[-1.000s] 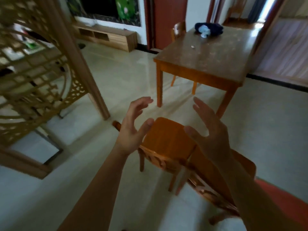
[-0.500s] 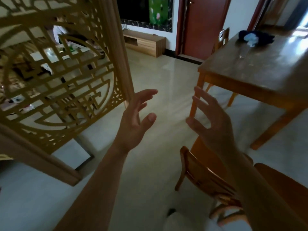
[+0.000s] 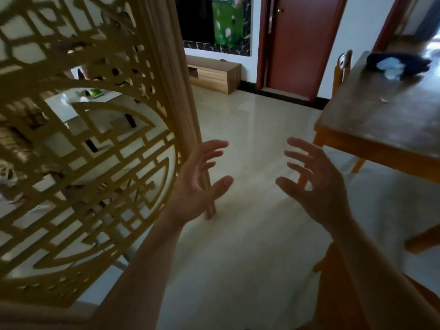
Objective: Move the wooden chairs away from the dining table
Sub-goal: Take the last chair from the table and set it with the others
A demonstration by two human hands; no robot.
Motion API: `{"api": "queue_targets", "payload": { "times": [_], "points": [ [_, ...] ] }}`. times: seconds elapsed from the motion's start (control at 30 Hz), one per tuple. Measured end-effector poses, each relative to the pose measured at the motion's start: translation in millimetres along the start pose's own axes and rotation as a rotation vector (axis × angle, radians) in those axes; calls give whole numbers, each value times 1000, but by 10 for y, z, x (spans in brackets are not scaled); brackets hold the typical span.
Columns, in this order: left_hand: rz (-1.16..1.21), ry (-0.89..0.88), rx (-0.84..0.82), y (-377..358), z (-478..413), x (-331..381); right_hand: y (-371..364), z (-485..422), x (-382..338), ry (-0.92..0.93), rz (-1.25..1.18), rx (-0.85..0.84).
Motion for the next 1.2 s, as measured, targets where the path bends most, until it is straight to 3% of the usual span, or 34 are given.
{"api": "queue_targets", "payload": {
  "times": [0.2,0.43,0.77,1.2],
  "points": [
    [65,-54,-66,-100,-1018,-819,-234,-867,605,-45,43,32],
    [196,-173,-178,-395,-2382,-1450,-134,-1716,1098,-72,151,204],
    [364,-327,-286,-1501,-4153,-1658,805,-2719,1783,-96,217,408],
    [234,-267,-281,-2660,-6554,-2147,2309,-5029,3182,-41,158,328]
  ]
}}
Point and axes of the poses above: each hand's wrist, its own z-axis away from the middle knuckle, its own y-axis out of the back of the hand, x = y × z, the point moved 7 cm from there along -z, towards the middle knuckle, and after that the axes turned 15 degrees about -z, right-handed, at the moved point
